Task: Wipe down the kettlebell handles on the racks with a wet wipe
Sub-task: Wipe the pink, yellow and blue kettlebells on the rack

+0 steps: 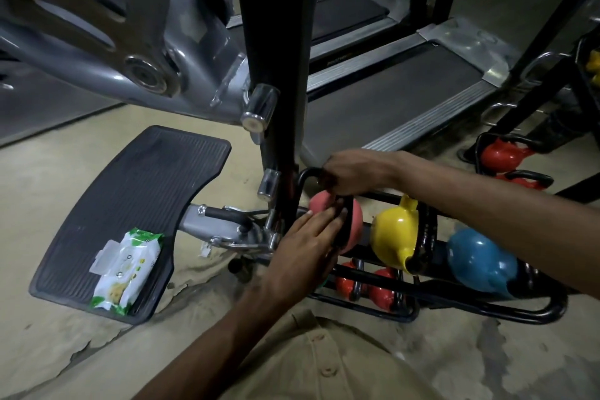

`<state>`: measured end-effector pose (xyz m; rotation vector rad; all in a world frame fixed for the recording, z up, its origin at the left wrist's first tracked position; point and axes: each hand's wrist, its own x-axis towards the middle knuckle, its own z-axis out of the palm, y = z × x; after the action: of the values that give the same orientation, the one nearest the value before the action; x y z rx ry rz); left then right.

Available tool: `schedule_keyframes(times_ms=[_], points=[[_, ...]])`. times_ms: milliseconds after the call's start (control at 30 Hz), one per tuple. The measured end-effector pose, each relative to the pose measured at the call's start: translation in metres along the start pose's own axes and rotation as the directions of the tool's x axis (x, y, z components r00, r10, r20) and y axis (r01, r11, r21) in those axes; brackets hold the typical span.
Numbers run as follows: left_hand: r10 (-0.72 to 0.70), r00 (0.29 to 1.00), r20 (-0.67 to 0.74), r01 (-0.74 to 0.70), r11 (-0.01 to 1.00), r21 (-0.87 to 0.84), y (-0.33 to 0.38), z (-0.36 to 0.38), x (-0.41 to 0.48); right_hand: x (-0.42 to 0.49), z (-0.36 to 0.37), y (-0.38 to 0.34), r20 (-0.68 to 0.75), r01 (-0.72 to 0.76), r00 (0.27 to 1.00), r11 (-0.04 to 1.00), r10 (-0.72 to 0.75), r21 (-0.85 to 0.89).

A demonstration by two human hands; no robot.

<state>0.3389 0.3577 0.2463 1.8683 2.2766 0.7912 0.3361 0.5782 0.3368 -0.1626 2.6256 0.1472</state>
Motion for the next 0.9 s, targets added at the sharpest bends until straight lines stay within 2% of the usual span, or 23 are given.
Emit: schedule_keyframes(times_ms=[33, 100, 133, 167, 200, 233, 267, 300, 333, 367, 400, 433, 500, 567, 667, 800, 833, 867, 900], points=[[-0.006, 1.0, 0.003, 0.006, 1.0, -0.001, 0.0, 0.001, -0.001, 0.0, 0.003, 0.009, -0.039, -0.082, 0.996, 0.992, 0.086, 0.096], [-0.012, 1.0, 0.004, 0.012, 1.0, -0.004, 0.0, 0.004, -0.002, 0.002, 0.02, 0.025, -0.212, -0.187, 0.945, 0.944, 0.248, 0.27], [-0.016, 1.0, 0.003, 0.016, 1.0, -0.006, 0.001, 0.005, -0.002, 0.0, 0.035, 0.026, -0.322, -0.197, 0.885, 0.896, 0.337, 0.397], [-0.026, 1.0, 0.002, 0.026, 1.0, -0.014, 0.001, 0.006, -0.001, -0.004, 0.052, 0.019, -0.409, -0.169, 0.787, 0.8, 0.461, 0.575], [-0.036, 0.999, 0.0, 0.036, 0.999, -0.027, 0.001, 0.007, -0.001, -0.006, 0.071, 0.005, -0.433, -0.096, 0.651, 0.633, 0.623, 0.768], [-0.042, 0.999, -0.005, 0.042, 0.998, -0.044, 0.001, 0.007, 0.0, -0.009, 0.084, -0.015, -0.359, 0.01, 0.51, 0.411, 0.782, 0.911], [-0.046, 0.999, -0.009, 0.045, 0.997, -0.057, 0.001, 0.007, 0.0, -0.009, 0.094, -0.033, -0.204, 0.147, 0.405, 0.157, 0.891, 0.977], [-0.048, 0.999, -0.011, 0.047, 0.997, -0.066, 0.002, 0.006, 0.0, -0.006, 0.098, -0.047, 0.001, 0.3, 0.361, -0.117, 0.933, 0.947], [-0.05, 0.999, -0.014, 0.049, 0.996, -0.072, 0.002, 0.006, 0.0, 0.0, 0.099, -0.052, 0.211, 0.435, 0.385, -0.378, 0.899, 0.817], [-0.051, 0.999, -0.015, 0.05, 0.996, -0.074, 0.002, 0.006, 0.0, 0.007, 0.097, -0.054, 0.385, 0.5, 0.464, -0.595, 0.798, 0.629], [-0.052, 0.999, -0.012, 0.051, 0.996, -0.073, 0.003, 0.005, 0.0, 0.012, 0.091, -0.052, 0.478, 0.51, 0.555, -0.732, 0.681, 0.451], [-0.053, 0.999, -0.004, 0.052, 0.996, -0.074, 0.003, 0.004, 0.0, 0.016, 0.086, -0.048, 0.526, 0.491, 0.616, -0.808, 0.586, 0.324], [-0.048, 0.999, 0.004, 0.049, 0.995, -0.085, 0.003, 0.004, 0.001, 0.016, 0.078, -0.043, 0.548, 0.447, 0.678, -0.867, 0.49, 0.221], [-0.046, 0.999, -0.008, 0.045, 0.995, -0.089, 0.003, 0.003, 0.001, 0.011, 0.074, -0.045, 0.521, 0.425, 0.715, -0.882, 0.466, 0.205], [-0.049, 0.999, -0.019, 0.047, 0.995, -0.084, 0.004, 0.003, 0.0, 0.007, 0.074, -0.049, 0.472, 0.43, 0.744, -0.88, 0.472, 0.202], [-0.056, 0.998, -0.01, 0.055, 0.996, -0.067, 0.005, 0.004, -0.001, 0.007, 0.075, -0.041, 0.457, 0.429, 0.787, -0.9, 0.414, 0.077], [-0.055, 0.999, -0.003, 0.054, 0.997, -0.061, 0.004, 0.005, -0.001, 0.005, 0.075, -0.047, 0.462, 0.447, 0.77, -0.889, 0.44, 0.102], [-0.055, 0.999, 0.001, 0.055, 0.997, -0.056, 0.004, 0.005, -0.001, 0.002, 0.076, -0.055, 0.478, 0.494, 0.721, -0.856, 0.501, 0.153], [-0.056, 0.998, 0.003, 0.056, 0.997, -0.052, 0.003, 0.005, -0.001, -0.002, 0.079, -0.066, 0.495, 0.55, 0.63, -0.794, 0.598, 0.259]])
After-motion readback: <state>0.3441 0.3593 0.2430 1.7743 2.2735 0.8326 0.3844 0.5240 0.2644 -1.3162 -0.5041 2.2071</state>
